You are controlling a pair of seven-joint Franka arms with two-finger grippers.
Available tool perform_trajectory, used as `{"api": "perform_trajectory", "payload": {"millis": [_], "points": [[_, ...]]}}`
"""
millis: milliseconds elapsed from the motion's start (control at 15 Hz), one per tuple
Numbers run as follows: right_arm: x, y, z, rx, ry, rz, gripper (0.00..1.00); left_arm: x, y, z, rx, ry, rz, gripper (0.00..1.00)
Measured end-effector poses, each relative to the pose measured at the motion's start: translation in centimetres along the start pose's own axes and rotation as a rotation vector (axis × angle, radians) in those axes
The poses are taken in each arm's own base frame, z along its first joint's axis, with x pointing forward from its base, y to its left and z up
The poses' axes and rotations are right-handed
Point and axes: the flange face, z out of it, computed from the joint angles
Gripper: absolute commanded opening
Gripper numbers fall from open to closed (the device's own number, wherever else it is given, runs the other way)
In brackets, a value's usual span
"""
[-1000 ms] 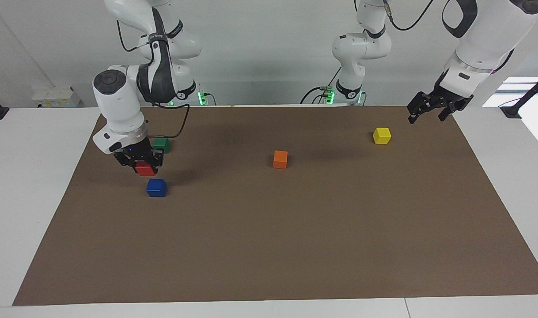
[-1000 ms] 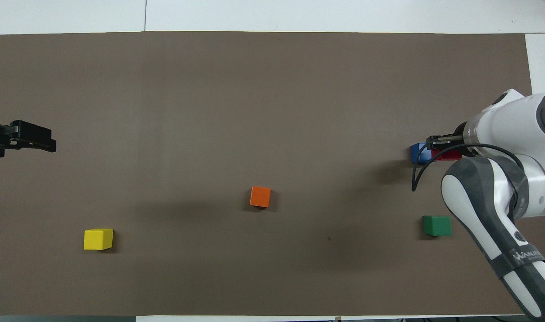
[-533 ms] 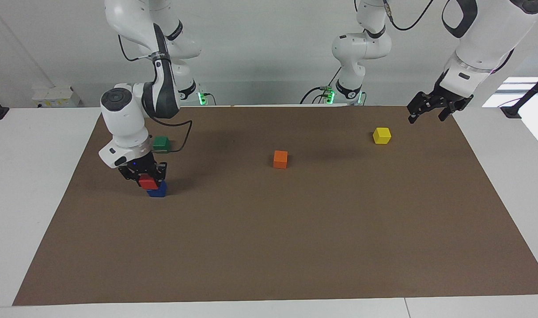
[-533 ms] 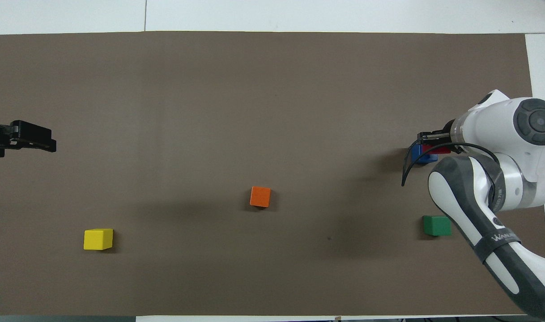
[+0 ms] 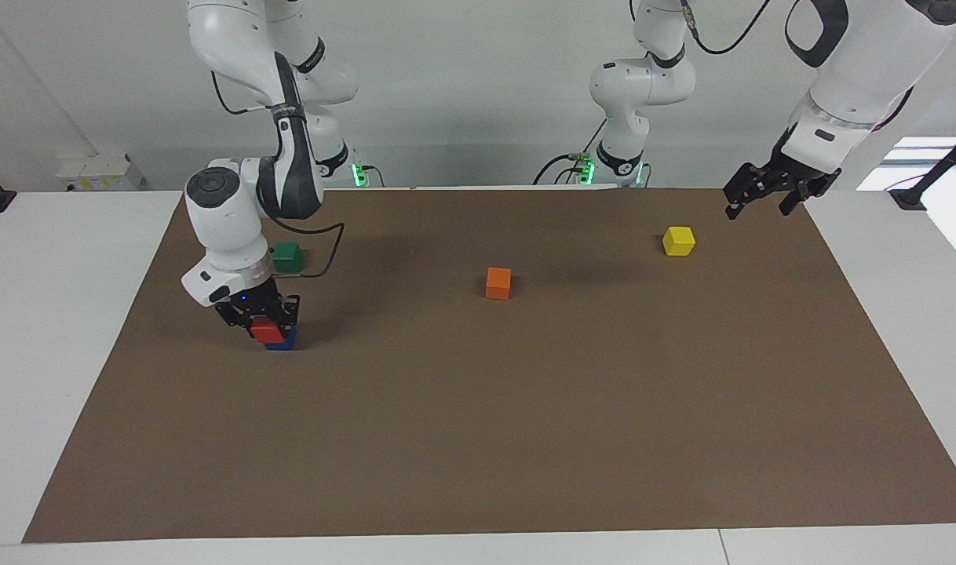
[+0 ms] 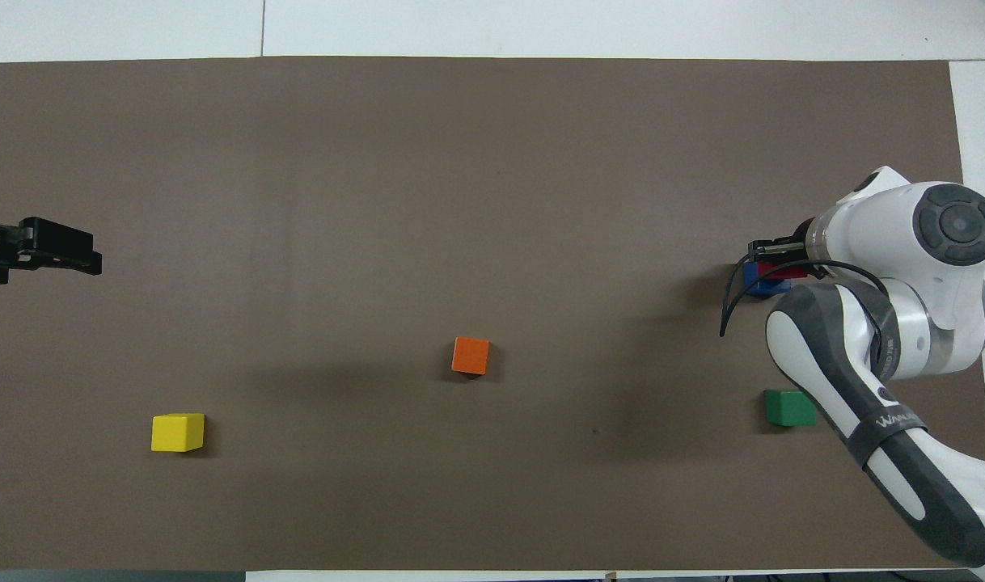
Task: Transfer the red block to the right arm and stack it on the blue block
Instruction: 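Lower the red cube onto the blue cube with the right gripper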
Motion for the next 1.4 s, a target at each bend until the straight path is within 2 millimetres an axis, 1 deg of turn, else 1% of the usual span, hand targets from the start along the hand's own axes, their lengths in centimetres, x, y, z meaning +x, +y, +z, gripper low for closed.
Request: {"api": "perform_trajectory", "payload": {"millis": [200, 467, 1067, 1133, 1200, 1400], "points": [[-0.18, 0.09, 0.24, 0.0, -0.003, 0.002, 0.0, 0.0, 0.0, 0.0, 0.0, 0.0, 0.0, 1.0], [-0.31, 0.8, 0.44, -0.001, -0.007, 0.014, 0.0, 0.0, 0.0, 0.0, 0.0, 0.0, 0.0, 1.0], [-0.32, 0.8, 0.46, 0.01, -0.008, 0.034, 0.0, 0.0, 0.0, 0.0, 0.0, 0.0, 0.0, 1.0], [-0.32, 0.8, 0.46, 0.015, -0.008, 0.041, 0.45, 0.0, 0.0, 0.0, 0.0, 0.0, 0.0, 1.0], [-0.31, 0.8, 0.44, 0.02, -0.008, 0.046, 0.99, 0.0, 0.0, 0.0, 0.0, 0.0, 0.0, 1.0], [-0.28, 0.8, 0.41, 0.026, -0.007, 0.053, 1.0, 0.0, 0.0, 0.0, 0.0, 0.0, 0.0, 1.0]]}}
